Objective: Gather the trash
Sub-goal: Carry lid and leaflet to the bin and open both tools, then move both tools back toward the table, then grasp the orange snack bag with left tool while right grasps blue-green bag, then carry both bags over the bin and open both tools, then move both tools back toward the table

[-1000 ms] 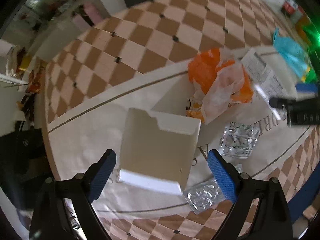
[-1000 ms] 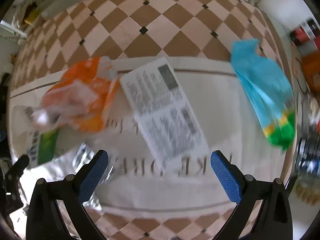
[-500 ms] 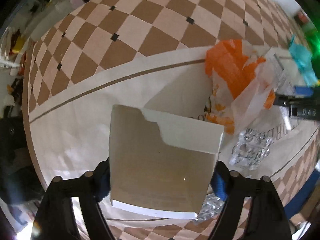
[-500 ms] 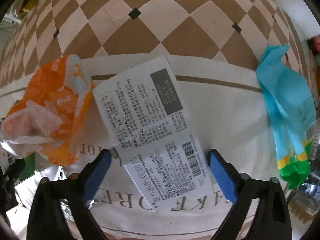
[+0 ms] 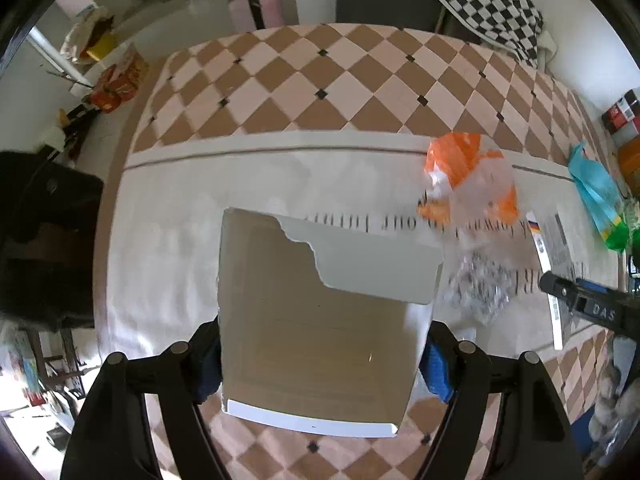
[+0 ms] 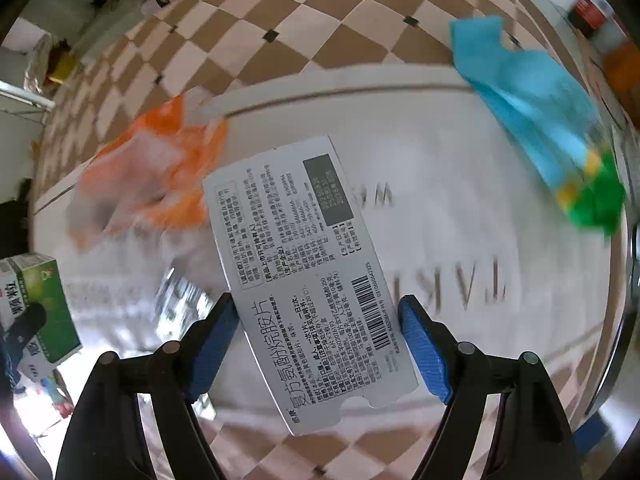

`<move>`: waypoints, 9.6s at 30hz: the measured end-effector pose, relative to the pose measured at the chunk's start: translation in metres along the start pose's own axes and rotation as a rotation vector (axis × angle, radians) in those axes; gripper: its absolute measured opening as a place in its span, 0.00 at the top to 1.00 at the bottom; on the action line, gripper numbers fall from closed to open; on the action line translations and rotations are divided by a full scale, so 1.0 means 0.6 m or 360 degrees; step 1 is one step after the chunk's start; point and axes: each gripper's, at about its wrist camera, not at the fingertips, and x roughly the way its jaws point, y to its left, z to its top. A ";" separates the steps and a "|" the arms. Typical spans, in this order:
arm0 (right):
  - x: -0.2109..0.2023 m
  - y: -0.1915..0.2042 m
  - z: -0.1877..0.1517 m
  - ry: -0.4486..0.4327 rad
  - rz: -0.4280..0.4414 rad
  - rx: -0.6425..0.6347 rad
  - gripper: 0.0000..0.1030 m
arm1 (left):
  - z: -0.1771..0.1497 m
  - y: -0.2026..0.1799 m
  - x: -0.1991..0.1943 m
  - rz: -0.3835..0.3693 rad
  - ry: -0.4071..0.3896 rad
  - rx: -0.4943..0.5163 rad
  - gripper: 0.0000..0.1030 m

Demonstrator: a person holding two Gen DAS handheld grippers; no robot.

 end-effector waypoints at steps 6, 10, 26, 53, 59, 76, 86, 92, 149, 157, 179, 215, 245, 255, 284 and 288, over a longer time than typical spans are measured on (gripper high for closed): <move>-0.037 0.032 -0.153 -0.0068 0.0046 0.0055 0.20 | -0.106 0.025 -0.026 -0.0047 -0.0026 -0.0010 0.26; 0.005 0.025 -0.248 0.0015 -0.0005 0.0159 0.20 | -0.182 0.049 0.009 -0.0064 0.0092 -0.0041 0.26; 0.087 0.086 -0.328 0.0013 -0.0258 -0.0024 0.21 | -0.248 0.038 0.034 0.0034 0.0114 -0.0010 0.26; -0.015 0.178 -0.812 -0.0020 0.0154 -0.0004 0.25 | -0.569 0.170 -0.101 -0.0215 0.0025 -0.0025 0.26; 0.199 0.144 -0.865 0.0254 0.0145 0.0000 0.25 | -0.659 0.177 0.108 -0.0261 0.0343 -0.0159 0.26; 0.751 0.123 -0.861 0.0488 0.0204 0.0051 0.24 | -0.752 0.212 0.615 -0.0347 0.0674 -0.0334 0.00; 0.687 0.141 -0.863 0.0320 0.0084 -0.0020 0.00 | -0.780 0.250 0.512 -0.0063 0.0469 -0.0304 0.00; 0.578 0.151 -0.872 0.0236 -0.0041 -0.0107 0.00 | -0.776 0.247 0.425 -0.0007 0.0389 -0.0249 0.00; -0.088 -0.281 0.137 -0.0063 -0.0319 0.0235 0.00 | 0.141 -0.217 0.092 0.0180 0.0030 0.0008 0.00; 0.021 -0.293 0.212 0.0143 -0.0282 0.0051 0.00 | 0.178 -0.233 0.163 0.0150 0.0107 0.0029 0.31; -0.132 -0.202 0.045 -0.0219 0.0151 0.0122 0.67 | 0.082 -0.199 -0.032 0.0063 -0.0231 0.0018 0.73; 0.368 0.084 -0.882 0.0447 0.0247 0.0209 0.68 | -0.684 0.183 0.276 -0.0268 0.0410 -0.0312 0.70; 0.648 0.156 -0.873 0.0339 0.0057 -0.0019 0.00 | -0.765 0.247 0.501 -0.0002 0.0470 -0.0247 0.03; 0.495 0.152 -0.898 0.0260 -0.0050 -0.0105 0.00 | -0.770 0.235 0.379 0.0022 0.0403 -0.0172 0.03; -0.082 0.190 -0.773 -0.0102 0.0119 0.0082 0.00 | -0.589 0.207 -0.064 0.0115 -0.0033 -0.0127 0.03; -0.120 0.166 -0.638 -0.0156 0.0073 0.0031 0.00 | -0.496 0.182 -0.053 0.0184 -0.0062 -0.0165 0.03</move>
